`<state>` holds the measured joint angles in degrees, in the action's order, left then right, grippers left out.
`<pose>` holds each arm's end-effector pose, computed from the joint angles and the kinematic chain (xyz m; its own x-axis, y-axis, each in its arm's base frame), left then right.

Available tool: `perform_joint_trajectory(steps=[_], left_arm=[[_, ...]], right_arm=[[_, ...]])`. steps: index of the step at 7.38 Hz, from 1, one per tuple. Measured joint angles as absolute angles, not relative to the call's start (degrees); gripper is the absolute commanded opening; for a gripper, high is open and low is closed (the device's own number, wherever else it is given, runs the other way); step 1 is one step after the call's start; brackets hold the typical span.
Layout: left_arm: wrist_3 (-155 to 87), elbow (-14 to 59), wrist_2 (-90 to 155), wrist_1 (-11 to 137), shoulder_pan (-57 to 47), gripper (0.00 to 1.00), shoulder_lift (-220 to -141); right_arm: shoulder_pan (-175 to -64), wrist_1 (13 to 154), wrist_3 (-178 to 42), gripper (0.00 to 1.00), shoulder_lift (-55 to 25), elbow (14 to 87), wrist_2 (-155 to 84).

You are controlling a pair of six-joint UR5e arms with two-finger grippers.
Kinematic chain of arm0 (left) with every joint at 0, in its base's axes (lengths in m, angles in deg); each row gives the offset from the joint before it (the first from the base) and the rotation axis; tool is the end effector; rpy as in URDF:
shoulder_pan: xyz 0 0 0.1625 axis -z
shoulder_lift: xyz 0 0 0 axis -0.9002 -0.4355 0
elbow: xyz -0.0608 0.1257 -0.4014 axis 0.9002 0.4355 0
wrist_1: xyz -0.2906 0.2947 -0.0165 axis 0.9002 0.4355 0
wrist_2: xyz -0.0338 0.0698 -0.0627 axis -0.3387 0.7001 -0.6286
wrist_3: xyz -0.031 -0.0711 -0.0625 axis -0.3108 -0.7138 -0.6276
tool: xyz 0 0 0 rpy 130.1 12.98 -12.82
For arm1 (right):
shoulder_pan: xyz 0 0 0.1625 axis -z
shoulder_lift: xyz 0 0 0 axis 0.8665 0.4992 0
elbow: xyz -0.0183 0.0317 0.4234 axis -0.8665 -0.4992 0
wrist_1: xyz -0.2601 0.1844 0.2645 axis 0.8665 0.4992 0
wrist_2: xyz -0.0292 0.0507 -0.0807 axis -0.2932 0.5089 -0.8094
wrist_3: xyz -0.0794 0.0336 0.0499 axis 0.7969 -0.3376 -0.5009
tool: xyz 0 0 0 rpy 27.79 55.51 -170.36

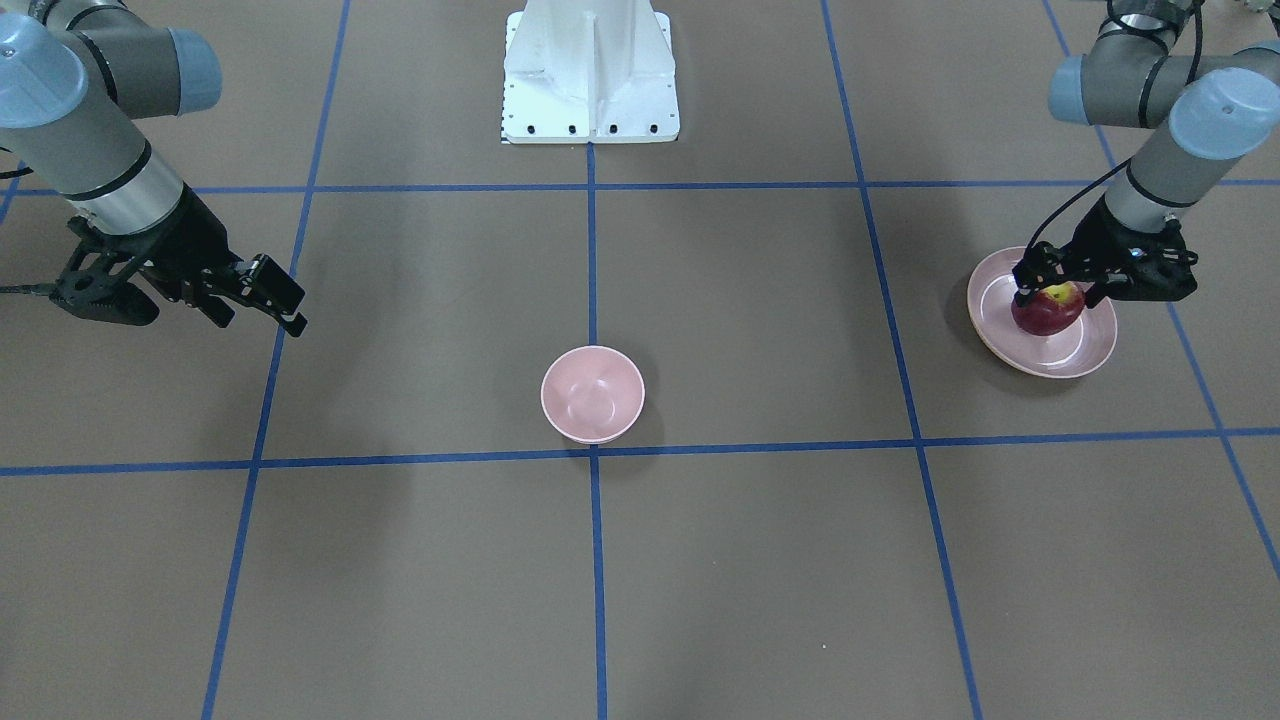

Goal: Move apple from plate to bowl
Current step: 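Lower the left gripper around the red apple on the plate and grasp it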

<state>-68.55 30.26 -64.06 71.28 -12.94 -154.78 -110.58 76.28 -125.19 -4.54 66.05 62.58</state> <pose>0.2327 -0.4285 0.5766 0.7111 0.0378 -0.7021 0.0620 0.9913 0.1161 -0.2837 -0.4733 0.3786 0.5221 0.2560 0.8135 -0.2801 0.9525 -0.1200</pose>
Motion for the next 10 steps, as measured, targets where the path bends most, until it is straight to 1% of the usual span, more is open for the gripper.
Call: perform_joint_trajectory(steps=[2, 3, 5, 7, 9, 10], left_arm=[[-69.89, 29.85, -63.31, 71.26, -13.84, 0.97, -154.85], [-70.03, 29.65, -63.23, 71.23, -13.99, 0.82, -154.87], [-70.05, 29.41, -63.19, 71.19, -14.13, 0.00, -154.92], [-69.73, 30.55, -65.00, 69.85, -13.99, 0.00, -154.96], [-69.18, 37.33, -69.29, 59.67, -12.33, 0.00, -156.67], [-69.31, 40.90, -69.94, 51.20, -11.90, 0.00, -160.84]], right_arm=[[-113.71, 76.30, -120.36, 1.00, -1.29, 67.66, 65.86], [-114.41, 76.31, -119.37, 1.00, -0.58, 67.93, 66.57], [-115.81, 76.31, -118.81, 1.00, 0.37, 68.14, 67.09], [-118.26, 76.31, -118.08, 1.00, 1.37, 68.33, 68.65], [-122.81, 76.31, -110.65, 1.00, 6.58, 69.93, 71.15], [-124.95, 76.31, -105.13, 1.00, 9.61, 70.25, 72.03]])
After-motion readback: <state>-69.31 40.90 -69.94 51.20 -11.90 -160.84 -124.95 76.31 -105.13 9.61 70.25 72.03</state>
